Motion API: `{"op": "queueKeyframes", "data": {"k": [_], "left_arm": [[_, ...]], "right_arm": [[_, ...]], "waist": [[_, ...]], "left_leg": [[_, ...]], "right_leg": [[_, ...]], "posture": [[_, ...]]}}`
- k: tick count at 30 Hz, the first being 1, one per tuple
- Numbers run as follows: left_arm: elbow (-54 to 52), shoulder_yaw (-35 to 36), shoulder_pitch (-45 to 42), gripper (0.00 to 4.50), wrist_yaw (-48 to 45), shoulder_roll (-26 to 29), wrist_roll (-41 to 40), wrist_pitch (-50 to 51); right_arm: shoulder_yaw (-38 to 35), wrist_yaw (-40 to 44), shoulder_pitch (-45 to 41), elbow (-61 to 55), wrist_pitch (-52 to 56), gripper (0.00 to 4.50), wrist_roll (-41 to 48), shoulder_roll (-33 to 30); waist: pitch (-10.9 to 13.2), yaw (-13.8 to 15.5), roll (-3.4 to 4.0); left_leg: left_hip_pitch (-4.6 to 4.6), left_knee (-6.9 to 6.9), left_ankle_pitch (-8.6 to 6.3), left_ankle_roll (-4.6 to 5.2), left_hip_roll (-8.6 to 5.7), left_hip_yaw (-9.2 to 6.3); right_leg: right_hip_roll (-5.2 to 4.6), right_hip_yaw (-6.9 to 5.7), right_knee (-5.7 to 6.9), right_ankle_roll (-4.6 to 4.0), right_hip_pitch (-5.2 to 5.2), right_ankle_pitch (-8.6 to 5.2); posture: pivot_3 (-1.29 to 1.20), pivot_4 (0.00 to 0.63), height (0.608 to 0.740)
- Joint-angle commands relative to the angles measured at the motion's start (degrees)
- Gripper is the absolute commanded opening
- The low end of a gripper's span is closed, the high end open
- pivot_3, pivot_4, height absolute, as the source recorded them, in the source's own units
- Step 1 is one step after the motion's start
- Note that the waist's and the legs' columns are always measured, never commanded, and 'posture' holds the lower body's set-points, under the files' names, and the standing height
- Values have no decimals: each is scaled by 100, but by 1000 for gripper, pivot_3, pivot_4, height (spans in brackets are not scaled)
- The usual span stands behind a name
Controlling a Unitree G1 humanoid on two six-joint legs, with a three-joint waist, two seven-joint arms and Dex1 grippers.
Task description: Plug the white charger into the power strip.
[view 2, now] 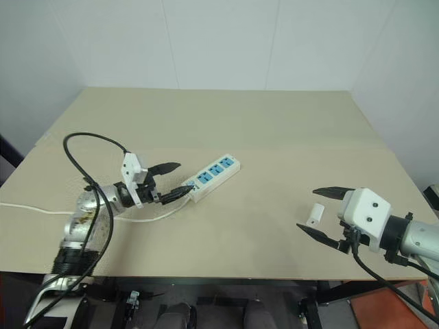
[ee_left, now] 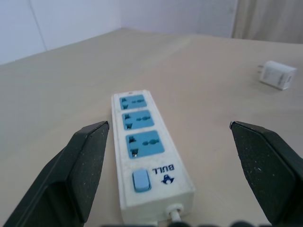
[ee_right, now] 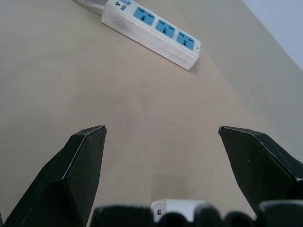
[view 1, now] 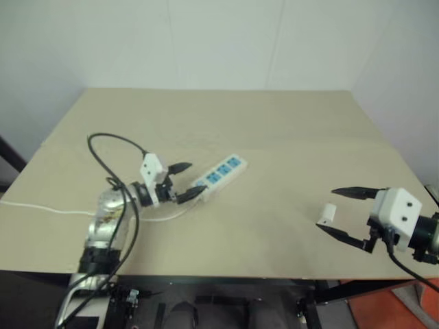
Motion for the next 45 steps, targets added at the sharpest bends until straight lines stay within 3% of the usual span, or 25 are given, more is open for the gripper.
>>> {"op": "queueKeyframes", "data": {"k": [1,7,20,32,37,45], "left_arm": [[375,-61,-274,4449,371,-194,253,-530],[1126,-307,-547,4449,579,-504,503,-678],[1731,-585,-856,4449,1125,-918,809,245],[1491,-1078,-582,4449,1145,-880,1256,402],[1478,-996,-574,3297,1212,-968,1184,322],[1505,-1149,-617,3316,546,-672,1270,-469]], "right_arm": [[-168,-32,-51,-122,-19,4500,34,-42],[-178,-50,-58,-161,15,4500,55,-38],[-166,-103,-80,-252,39,4500,102,-20],[-157,-120,-164,-310,103,4500,136,-38],[-108,-105,-285,-260,117,4500,130,-48],[-14,-84,-480,-177,134,4500,130,-48]], "waist": [[0,11,0],[0,18,-1],[0,21,-2],[-3,23,3],[-5,30,5],[-5,23,5]], "left_leg": [[-1,0,0,0,0,-1],[-4,0,0,0,-3,-1],[3,0,0,0,-4,-4],[36,-1,-1,-1,-4,-6],[52,-1,-1,0,-4,-6],[51,-4,-1,-1,-4,-7]], "right_leg": [[0,0,0,0,0,0],[-2,-1,-3,2,0,0],[-1,-2,-4,4,11,0],[-2,-5,-13,34,51,-18],[-3,-6,-15,40,68,-21],[-3,-7,-20,43,67,-24]], "posture": [[0,150,740],[0,150,740],[0,150,740],[0,150,740],[0,150,740],[0,150,740]]}}
